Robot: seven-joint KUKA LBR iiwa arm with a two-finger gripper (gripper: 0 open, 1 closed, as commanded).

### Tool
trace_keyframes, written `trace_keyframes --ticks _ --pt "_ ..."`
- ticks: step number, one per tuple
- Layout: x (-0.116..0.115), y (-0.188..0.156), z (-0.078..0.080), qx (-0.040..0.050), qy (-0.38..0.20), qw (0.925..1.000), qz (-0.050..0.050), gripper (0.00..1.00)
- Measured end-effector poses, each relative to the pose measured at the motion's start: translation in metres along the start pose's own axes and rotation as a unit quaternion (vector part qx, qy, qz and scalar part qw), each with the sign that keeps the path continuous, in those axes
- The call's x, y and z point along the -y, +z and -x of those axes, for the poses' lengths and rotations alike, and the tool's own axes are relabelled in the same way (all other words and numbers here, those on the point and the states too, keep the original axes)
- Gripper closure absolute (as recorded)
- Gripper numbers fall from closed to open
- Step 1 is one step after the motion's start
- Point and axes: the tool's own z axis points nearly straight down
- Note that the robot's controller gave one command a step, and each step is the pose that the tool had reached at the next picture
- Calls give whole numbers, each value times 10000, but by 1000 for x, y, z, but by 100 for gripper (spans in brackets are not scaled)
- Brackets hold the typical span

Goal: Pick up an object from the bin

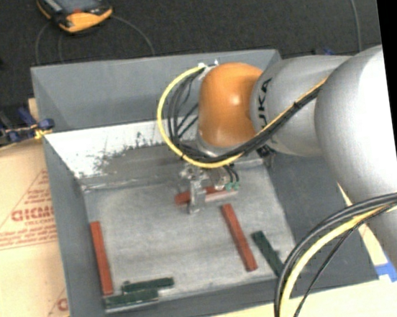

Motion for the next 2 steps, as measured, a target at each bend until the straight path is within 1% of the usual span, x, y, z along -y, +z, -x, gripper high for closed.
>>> trace_keyframes --ticks 1,2 --pt "-12 -52 -22 -42 81 10000 -3 100" --pt "-2 -122 -19 -20 -56 10000 -16 100"
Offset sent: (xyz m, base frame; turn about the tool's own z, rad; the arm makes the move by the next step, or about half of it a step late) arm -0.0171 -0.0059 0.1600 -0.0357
